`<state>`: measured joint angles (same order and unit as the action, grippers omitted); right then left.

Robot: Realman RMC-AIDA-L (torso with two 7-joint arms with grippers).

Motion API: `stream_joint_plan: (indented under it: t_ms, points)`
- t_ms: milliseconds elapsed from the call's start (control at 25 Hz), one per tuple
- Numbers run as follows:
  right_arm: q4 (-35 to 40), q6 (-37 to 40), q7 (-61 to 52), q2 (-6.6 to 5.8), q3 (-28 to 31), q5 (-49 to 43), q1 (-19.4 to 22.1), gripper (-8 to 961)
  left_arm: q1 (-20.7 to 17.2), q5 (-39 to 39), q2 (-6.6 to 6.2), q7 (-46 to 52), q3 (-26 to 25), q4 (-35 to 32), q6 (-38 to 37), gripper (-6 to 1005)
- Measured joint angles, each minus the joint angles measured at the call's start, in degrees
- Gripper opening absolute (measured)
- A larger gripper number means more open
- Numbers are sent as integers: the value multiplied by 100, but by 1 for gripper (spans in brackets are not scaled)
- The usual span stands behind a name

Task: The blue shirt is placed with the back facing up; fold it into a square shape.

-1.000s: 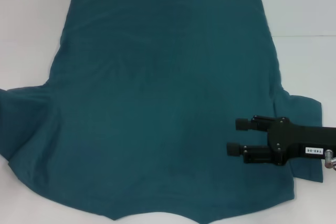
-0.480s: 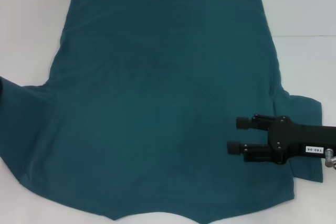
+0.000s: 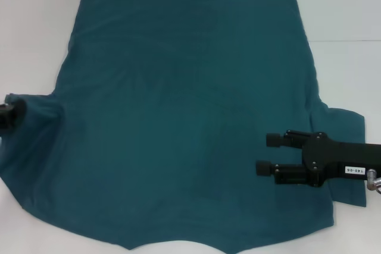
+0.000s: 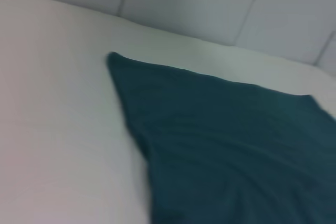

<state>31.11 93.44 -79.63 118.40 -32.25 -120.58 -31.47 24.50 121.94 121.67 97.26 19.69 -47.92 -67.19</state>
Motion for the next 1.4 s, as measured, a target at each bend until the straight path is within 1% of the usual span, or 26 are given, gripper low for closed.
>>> stream_joint_plan:
  t_ms: [240,360,520,680,800,960,1120,1160,1400]
  points:
    - [0,-3,0,-1,-2,0,-11,891,17,-44,6,214,0,-23,-591,2]
    - [0,-3,11,2,-16,-1,1,890,79,-36,66,258,27,-18,-693,2]
    - [0,-3,22,6,-12,-7,4,890,186,-64,180,294,221,-13,-694,3]
    - [0,-2,35,12,-16,-17,3,890,323,-66,211,296,406,143,-646,2]
    - [-8,-2,46,22,-24,-29,2,890,390,-68,211,290,533,295,-626,42]
    - [-13,-2,47,25,-32,-29,24,889,420,-119,231,279,580,383,-651,96]
    - [-17,7,45,25,-25,-20,49,889,421,-312,233,284,582,526,-724,161]
    - [-17,11,44,25,-21,-19,53,889,423,-567,226,283,584,695,-875,178]
    - [-18,25,37,25,-4,-14,53,888,442,-804,227,262,586,823,-1101,282]
